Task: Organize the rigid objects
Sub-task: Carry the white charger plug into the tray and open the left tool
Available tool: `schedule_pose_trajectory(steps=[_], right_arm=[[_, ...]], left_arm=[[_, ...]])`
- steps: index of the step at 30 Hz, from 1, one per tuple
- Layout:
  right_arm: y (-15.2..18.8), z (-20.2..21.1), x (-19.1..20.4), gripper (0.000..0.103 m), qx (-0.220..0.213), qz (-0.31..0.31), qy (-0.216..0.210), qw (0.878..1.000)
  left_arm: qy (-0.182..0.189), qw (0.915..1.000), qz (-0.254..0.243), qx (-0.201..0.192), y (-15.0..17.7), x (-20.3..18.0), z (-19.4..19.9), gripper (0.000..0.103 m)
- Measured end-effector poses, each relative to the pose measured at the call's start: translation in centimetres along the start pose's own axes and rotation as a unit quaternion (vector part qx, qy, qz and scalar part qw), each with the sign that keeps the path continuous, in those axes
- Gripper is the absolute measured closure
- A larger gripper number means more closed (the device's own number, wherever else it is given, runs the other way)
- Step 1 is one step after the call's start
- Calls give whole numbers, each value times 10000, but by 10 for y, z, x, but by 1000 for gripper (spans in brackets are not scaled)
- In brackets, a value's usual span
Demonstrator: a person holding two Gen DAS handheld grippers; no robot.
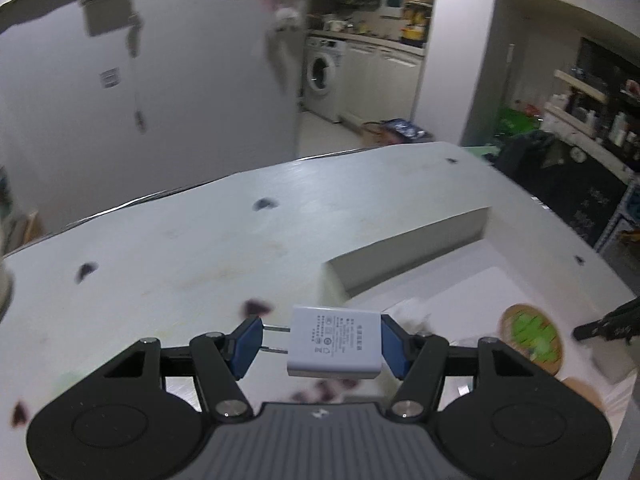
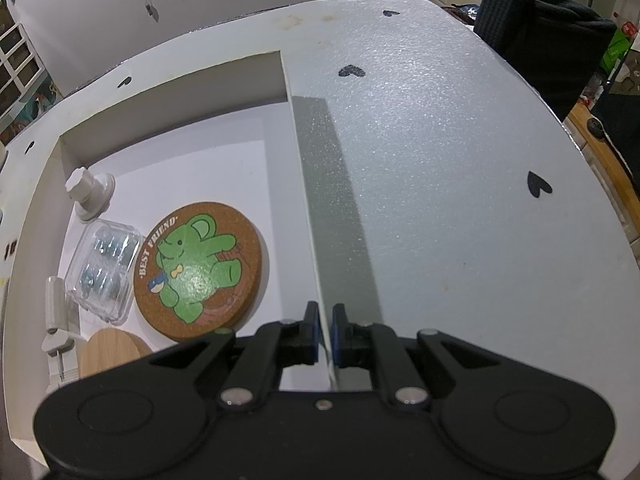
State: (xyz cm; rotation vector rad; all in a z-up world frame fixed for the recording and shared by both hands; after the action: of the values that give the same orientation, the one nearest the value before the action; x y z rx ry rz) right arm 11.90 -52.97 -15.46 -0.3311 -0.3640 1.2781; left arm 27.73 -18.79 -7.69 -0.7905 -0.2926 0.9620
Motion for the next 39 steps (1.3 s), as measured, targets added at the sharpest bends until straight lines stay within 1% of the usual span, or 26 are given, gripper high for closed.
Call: schedule_pose_trajectory(steps=[6, 9, 11, 15, 21, 25, 35, 36, 37, 39], right_arm=[[1, 0, 0, 95, -5, 3, -1, 10000], [1, 0, 0, 95, -8, -6, -6, 10000], [1, 0, 0, 95, -12, -12, -10, 10000], [1, 1, -1, 95, -12, -14, -12, 10000], [1, 1, 0, 95, -15, -14, -9, 10000], [1, 1, -1, 95, -11, -13, -20, 10000], [1, 1, -1, 95, -11, -15, -28, 10000], [1, 1, -1, 95, -12, -19, -29, 10000], [1, 1, -1, 95, -14, -24, -29, 10000], [0, 1, -1, 95, -13, -25, -29, 10000]], left_arm=[[416, 9988, -252, 0, -22, -55, -29, 40], [558, 9980, -302, 32, -26, -81, -46, 40], [642, 9973, -335, 129, -24, -96, -58, 40], [671, 9959, -466, 376, -19, -119, -82, 40], [582, 9950, -540, 602, -18, -131, -103, 40], [541, 9941, -551, 759, -17, -132, -116, 40], [502, 9936, -534, 865, -12, -134, -127, 39], [505, 9935, -538, 864, -12, -135, -127, 36], [507, 9935, -541, 861, -12, -135, -127, 29], [513, 9936, -557, 843, -12, -135, -125, 22]])
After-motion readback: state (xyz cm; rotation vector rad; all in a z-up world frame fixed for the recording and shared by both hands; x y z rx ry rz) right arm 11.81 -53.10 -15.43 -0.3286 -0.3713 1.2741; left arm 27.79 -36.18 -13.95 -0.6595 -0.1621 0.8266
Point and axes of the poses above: each gripper's, at about its wrist camera, not at the fingertips, and z roughly against the way its jaws point, x to its left, y to its underside, the point moved 4 cm from there along -z, roughly the way its jaws point, and after that the axes turned 3 degrees about z, right-handed, at the moved point
